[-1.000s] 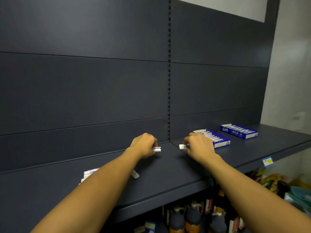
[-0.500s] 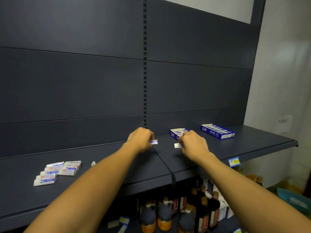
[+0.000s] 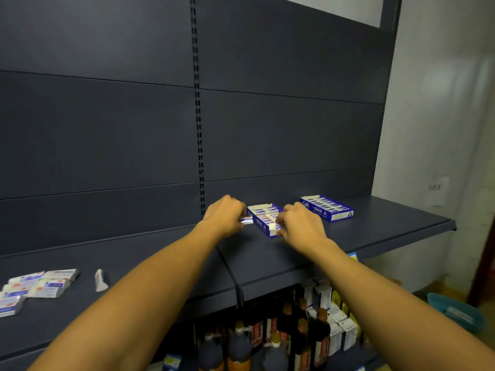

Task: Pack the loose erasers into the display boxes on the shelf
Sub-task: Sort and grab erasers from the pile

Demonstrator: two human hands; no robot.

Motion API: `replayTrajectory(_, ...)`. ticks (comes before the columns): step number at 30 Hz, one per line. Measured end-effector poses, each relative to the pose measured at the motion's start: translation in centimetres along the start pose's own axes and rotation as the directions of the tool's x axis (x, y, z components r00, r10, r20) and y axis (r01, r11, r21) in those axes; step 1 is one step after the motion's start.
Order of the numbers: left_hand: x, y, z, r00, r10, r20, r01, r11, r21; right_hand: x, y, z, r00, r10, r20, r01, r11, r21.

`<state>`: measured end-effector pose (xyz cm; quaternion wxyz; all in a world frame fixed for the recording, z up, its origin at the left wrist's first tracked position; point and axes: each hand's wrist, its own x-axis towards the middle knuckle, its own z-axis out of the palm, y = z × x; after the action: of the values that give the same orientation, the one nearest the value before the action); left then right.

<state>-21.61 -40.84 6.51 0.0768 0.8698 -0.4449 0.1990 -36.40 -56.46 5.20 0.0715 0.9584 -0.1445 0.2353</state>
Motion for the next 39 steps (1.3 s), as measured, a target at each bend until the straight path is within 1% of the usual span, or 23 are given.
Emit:
replayTrajectory(7, 5.4, 0.6, 3.2, 1.000, 0.023, -0.013, -0.023, 1.000, -0.021, 4.5, 4.2, 1.9, 1.000, -0.007, 0.009, 0.007, 1.000, -0.011)
replayTrajectory(14, 10.8, -1.0, 5.6, 0.999, -0.043, -0.025, 0.042, 0.998, -0.035, 10.4, 7.0, 4.5, 0.999, -0.036, -0.005, 0.036, 0.999, 0.005)
replayTrajectory(17, 12.3, -1.5, 6.6, 0.997, -0.069, -0.023, 0.068, 0.997, -0.031, 12.2, 7.8, 6.0, 0.999, -0.038, -0.017, 0.039, 0.997, 0.062)
replayTrajectory(20, 13.3, -1.9, 7.8, 0.995, -0.099, 0.008, 0.099, 0.994, -0.039, 13.7, 8.4, 7.4, 0.999, -0.039, -0.017, 0.041, 0.990, 0.131)
replayTrajectory(22, 14.0, -2.1, 8.4, 0.991, -0.130, 0.026, 0.131, 0.989, -0.075, 14.5, 8.8, 8.3, 0.999, -0.043, -0.006, 0.043, 0.984, 0.170)
replayTrajectory(26, 15.3, -1.6, 9.2, 0.982, -0.188, 0.014, 0.188, 0.972, -0.137, 16.3, 9.9, 10.0, 0.998, -0.068, -0.010, 0.068, 0.970, 0.234)
replayTrajectory(30, 15.6, -0.6, 10.4, 0.958, -0.285, 0.020, 0.283, 0.936, -0.211, 17.8, 10.7, 11.7, 0.996, -0.087, -0.012, 0.086, 0.942, 0.324)
replayTrajectory(34, 15.5, 0.7, 11.7, 0.928, -0.372, -0.006, 0.359, 0.899, -0.250, 18.9, 11.5, 13.4, 0.994, -0.109, -0.022, 0.109, 0.906, 0.408)
replayTrajectory(39, 16.2, 2.2, 13.1, 0.910, -0.412, -0.047, 0.391, 0.890, -0.236, 19.8, 12.6, 15.7, 0.996, -0.090, -0.014, 0.085, 0.860, 0.503)
